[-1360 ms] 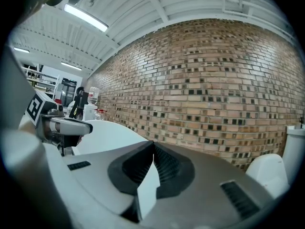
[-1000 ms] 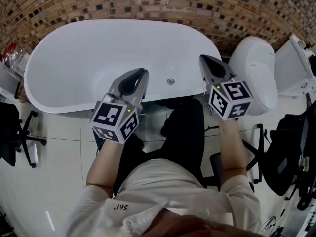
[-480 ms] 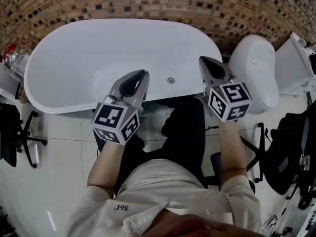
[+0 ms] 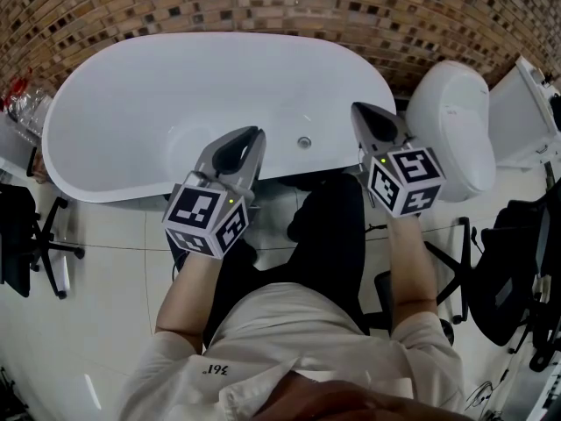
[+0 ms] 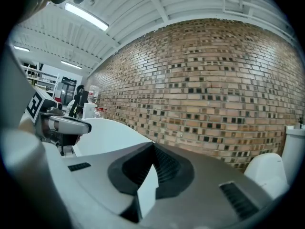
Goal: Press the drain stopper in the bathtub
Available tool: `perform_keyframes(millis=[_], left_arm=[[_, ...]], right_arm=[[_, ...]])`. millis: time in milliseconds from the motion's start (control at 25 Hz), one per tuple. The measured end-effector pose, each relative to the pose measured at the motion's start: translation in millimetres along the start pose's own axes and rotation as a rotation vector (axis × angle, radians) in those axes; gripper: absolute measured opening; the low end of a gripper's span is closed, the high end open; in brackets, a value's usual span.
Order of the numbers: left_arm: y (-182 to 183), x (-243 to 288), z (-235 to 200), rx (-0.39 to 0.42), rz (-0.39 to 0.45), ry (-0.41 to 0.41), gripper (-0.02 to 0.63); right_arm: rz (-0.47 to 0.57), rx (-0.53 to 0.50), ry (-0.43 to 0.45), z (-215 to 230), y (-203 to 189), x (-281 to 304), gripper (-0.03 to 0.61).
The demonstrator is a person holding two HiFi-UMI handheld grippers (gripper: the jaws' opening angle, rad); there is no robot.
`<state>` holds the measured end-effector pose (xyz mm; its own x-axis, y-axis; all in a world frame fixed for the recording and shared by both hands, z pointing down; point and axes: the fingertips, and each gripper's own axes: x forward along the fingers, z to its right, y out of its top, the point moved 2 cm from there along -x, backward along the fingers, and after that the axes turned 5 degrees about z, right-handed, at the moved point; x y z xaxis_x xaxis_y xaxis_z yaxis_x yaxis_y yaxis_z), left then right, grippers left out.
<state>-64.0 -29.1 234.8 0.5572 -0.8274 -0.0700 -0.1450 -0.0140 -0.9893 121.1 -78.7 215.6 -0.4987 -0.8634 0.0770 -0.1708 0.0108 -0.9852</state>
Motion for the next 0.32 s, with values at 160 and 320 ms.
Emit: perform_keyframes(millis=[160, 320], left_arm=[[-2.5, 0.8, 1.1, -0.004, -0.002, -0.004, 0.038], [-4.8, 1.1, 2.6, -0.005, -0.006, -0.008, 0.038]], right_arm=[[-0.002, -0.003, 0.007, -1.7, -1.2, 1.0, 0.014], [-0.005, -0.004, 0.016, -4.5, -2.6, 1.8, 0.015]])
